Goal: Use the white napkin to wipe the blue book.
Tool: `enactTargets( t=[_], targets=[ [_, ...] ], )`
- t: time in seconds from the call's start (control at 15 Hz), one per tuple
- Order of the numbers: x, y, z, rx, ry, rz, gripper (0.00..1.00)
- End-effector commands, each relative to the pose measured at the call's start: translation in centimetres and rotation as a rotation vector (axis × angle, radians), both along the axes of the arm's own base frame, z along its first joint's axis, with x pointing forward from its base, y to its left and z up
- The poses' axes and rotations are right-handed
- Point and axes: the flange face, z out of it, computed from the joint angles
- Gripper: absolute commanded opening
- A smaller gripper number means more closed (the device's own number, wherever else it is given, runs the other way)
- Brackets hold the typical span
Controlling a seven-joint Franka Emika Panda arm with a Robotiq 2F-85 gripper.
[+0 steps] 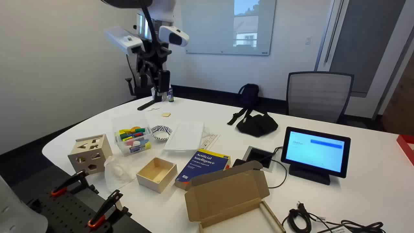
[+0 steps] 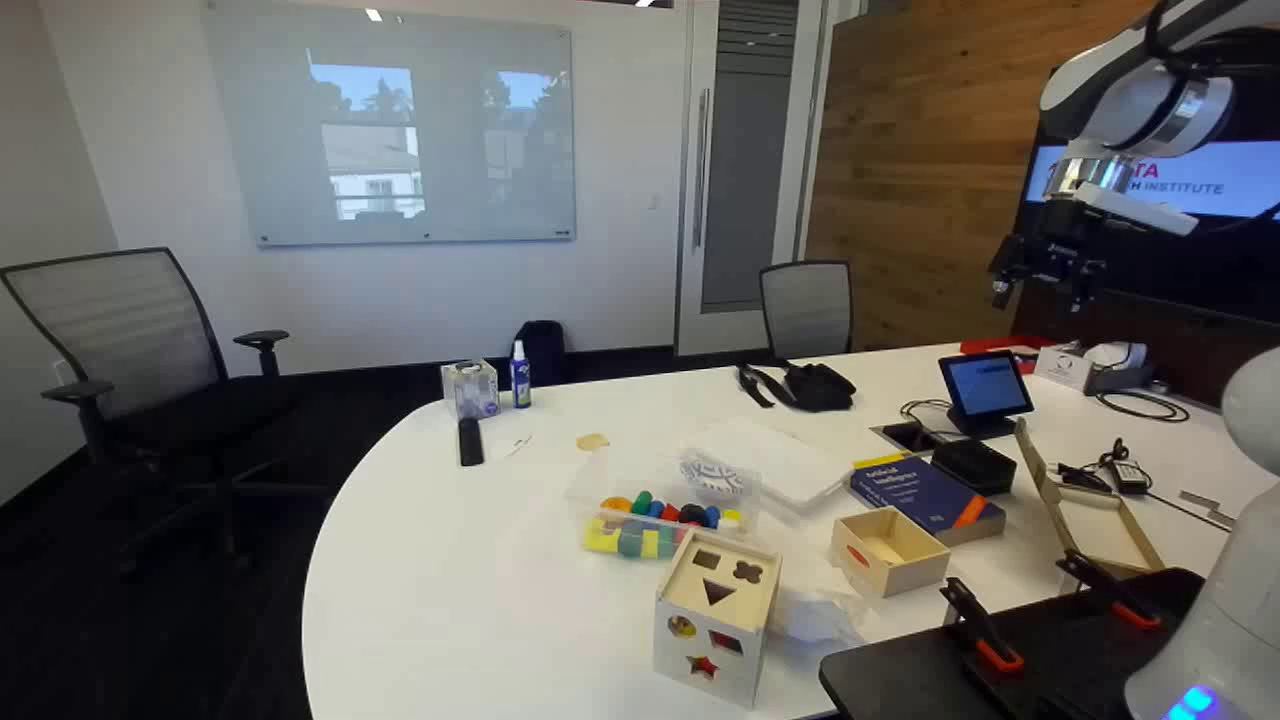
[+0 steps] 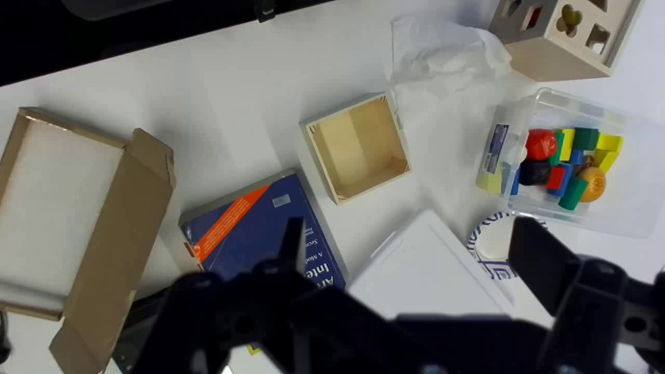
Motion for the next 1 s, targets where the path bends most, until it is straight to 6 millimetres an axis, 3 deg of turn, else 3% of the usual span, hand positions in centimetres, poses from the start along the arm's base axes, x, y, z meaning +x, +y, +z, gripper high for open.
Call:
enactTargets(
  t=[0.0, 0.13, 0.27, 0.53, 0.93],
  targets=[
    [0.0, 0.0, 0.0, 0.0, 0.001, 0.0, 1.0],
    [0.0, 0.8, -0.4, -0.001, 0.013, 0.002, 1.0],
    [-0.7, 3.8, -1.5, -0.009, 0.058, 0.012, 1.0],
    [-3.1, 11.6, -5.0, -0.041, 0.154, 0.027, 1.0],
    [-7.0, 22.1, -11.8, -0.041, 0.231, 0.09, 1.0]
  ],
)
